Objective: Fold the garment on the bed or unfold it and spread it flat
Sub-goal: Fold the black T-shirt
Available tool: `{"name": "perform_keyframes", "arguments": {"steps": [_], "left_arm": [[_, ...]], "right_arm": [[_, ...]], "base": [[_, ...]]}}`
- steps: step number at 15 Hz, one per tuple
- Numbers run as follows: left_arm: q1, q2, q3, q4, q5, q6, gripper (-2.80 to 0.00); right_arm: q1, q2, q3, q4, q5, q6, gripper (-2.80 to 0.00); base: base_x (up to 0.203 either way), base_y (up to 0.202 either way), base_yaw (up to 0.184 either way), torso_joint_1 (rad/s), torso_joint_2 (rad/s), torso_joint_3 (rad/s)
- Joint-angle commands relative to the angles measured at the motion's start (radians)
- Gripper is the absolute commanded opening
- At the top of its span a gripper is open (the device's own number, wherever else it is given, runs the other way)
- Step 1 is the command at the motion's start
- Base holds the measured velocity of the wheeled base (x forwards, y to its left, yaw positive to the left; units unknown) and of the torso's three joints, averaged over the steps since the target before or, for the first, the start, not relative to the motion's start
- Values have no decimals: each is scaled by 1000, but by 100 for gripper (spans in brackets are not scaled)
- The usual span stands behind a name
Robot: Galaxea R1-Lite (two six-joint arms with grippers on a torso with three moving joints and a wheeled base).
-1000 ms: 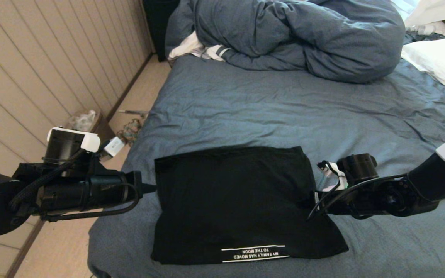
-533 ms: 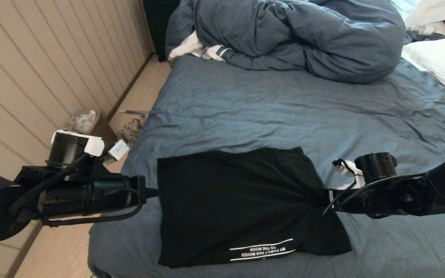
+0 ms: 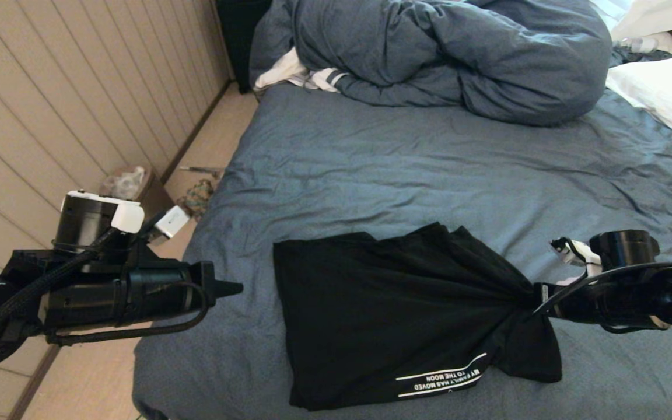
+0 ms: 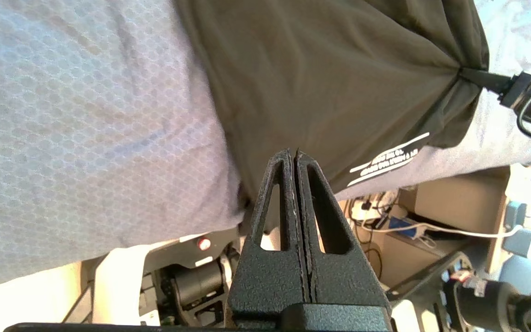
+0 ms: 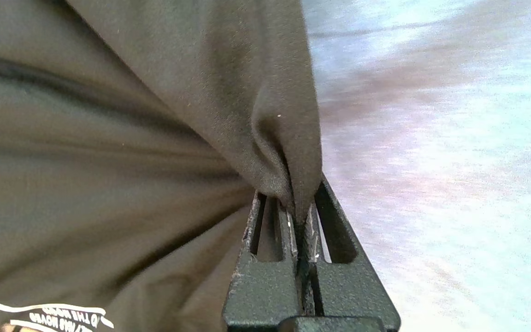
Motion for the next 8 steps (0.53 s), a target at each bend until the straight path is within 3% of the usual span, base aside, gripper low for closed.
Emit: {"name": "perform_keyframes", "arguments": {"steps": [1,8], "left_arm": [[0,-6,0,-1,-7,-3,-280],[0,-10,0,-1,-8,-8,-280]], "right_arm": [[-38,-13,2,-1,4,-10,-280],[-213,-43,-29,84,52,-82,-280]], "base": [[0,0,0,0,0,0],[0,0,0,0,0,0]]}}
